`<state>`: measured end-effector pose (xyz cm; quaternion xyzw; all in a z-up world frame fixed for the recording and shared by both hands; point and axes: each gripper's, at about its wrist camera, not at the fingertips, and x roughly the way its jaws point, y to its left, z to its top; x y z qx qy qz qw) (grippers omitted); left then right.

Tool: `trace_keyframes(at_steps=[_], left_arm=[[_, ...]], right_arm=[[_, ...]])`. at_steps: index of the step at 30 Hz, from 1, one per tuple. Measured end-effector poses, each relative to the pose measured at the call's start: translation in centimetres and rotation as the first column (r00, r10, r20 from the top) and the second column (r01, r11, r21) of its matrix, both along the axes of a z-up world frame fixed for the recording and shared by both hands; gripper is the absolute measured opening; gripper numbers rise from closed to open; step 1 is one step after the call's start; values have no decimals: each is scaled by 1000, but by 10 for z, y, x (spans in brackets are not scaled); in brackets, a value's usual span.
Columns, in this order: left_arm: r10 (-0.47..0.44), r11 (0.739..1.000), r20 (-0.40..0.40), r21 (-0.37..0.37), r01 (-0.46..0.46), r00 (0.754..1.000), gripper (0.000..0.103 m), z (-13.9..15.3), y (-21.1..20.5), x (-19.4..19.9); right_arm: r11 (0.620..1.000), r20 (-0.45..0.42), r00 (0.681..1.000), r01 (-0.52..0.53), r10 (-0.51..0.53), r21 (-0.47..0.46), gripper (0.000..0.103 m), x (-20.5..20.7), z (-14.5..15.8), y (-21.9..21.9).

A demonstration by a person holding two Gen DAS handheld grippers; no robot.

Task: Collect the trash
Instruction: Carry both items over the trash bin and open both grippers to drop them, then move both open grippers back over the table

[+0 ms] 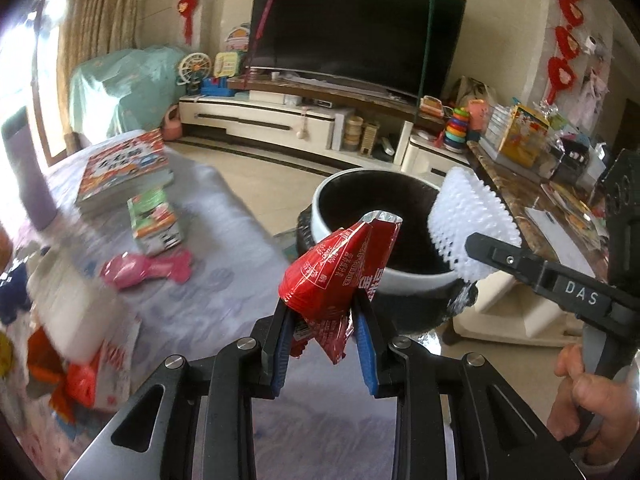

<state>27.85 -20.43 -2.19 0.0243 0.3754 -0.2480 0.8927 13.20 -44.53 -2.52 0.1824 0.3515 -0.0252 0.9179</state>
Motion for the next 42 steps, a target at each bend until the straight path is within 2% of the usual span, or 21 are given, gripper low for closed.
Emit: trace_keyframes(at_steps=[13,21,22,25,27,29,31,33,36,42], left_arm=[[-54,998,-57,16,55,997,28,-4,-49,61],[-80,995,-103,57,86,992,30,-6,-77,99],[-82,994,-107,61,89,991,31,-6,-80,103],[-84,993,-115,72,93,990,44,-6,-88,111],[-77,993,-110,81,86,991,47,-4,-91,114],[-68,993,-114,84,78,991,51,-4,-93,116],[-59,995,-117,77,68,991,56,-4,-91,116],[-51,996,-117,63,59,992,60,-4,-88,110],[-47,998,-119,32,51,992,61,-4,-82,103],[-19,1000,-98,-17,18,995,61,-5,-54,75]], right_arm=[[1000,-45,999,12,-11,10,26,23,-8,-34],[999,-78,997,15,-12,35,27,37,-15,-53],[999,-82,997,15,-12,38,27,38,-15,-54],[999,-97,995,13,-10,39,30,43,-16,-56],[999,-103,995,14,-11,32,31,46,-15,-57],[999,-109,994,21,-18,26,40,47,-15,-60],[999,-109,994,29,-26,28,55,47,-14,-64],[999,-102,994,35,-32,35,58,45,-12,-66],[998,-91,995,43,-38,49,70,41,-11,-66],[996,-40,997,62,-59,70,73,26,-2,-57]])
